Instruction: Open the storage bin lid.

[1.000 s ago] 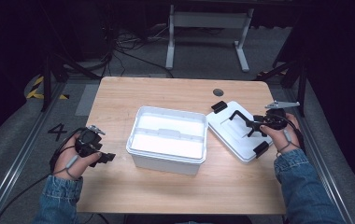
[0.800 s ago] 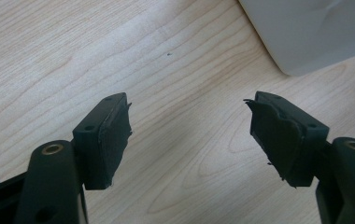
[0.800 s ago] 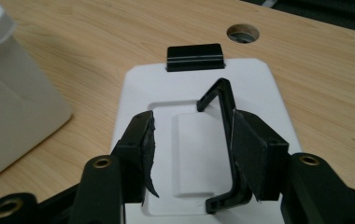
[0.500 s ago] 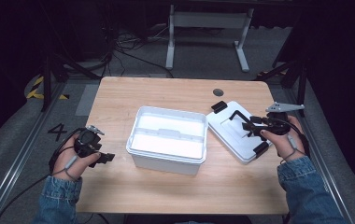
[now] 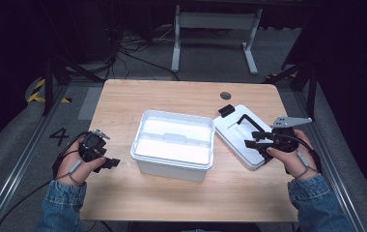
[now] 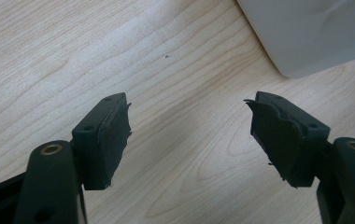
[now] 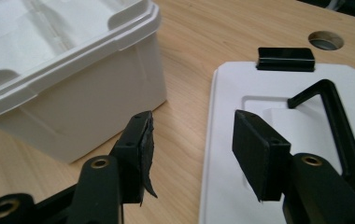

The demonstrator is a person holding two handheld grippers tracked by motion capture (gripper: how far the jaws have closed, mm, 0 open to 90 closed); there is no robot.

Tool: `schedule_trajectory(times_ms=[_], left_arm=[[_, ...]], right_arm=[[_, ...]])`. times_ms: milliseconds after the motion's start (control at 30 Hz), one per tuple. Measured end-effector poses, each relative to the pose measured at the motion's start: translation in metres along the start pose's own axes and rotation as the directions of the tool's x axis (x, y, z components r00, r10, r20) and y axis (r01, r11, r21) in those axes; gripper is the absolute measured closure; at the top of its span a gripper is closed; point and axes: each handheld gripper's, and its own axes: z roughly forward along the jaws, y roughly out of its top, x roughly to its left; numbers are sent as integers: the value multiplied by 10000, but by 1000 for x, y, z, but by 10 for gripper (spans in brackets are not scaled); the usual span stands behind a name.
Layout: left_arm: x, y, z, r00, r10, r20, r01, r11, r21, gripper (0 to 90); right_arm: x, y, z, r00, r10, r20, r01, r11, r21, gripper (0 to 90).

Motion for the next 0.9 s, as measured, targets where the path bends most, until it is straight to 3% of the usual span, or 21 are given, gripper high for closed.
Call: schedule_trajectory(times_ms=[300,433,700,900], left_arm=[[1,0,0,10000,-4,-20,4,10000,-14,289],[1,0,-1,10000,-13,-43,13,10000,0,286],[3,-2,-2,10000,-63,-43,63,10000,-4,284],[3,-2,-2,9999,-98,-25,98,10000,2,281]], right_arm=[[18,-16,2,9987,31,-510,-29,10000,26,487],[21,-19,4,9986,-5,-522,10,10000,90,487],[38,-33,17,9969,-263,-741,299,9984,478,487],[43,-41,26,9946,-369,-971,431,9972,618,487]])
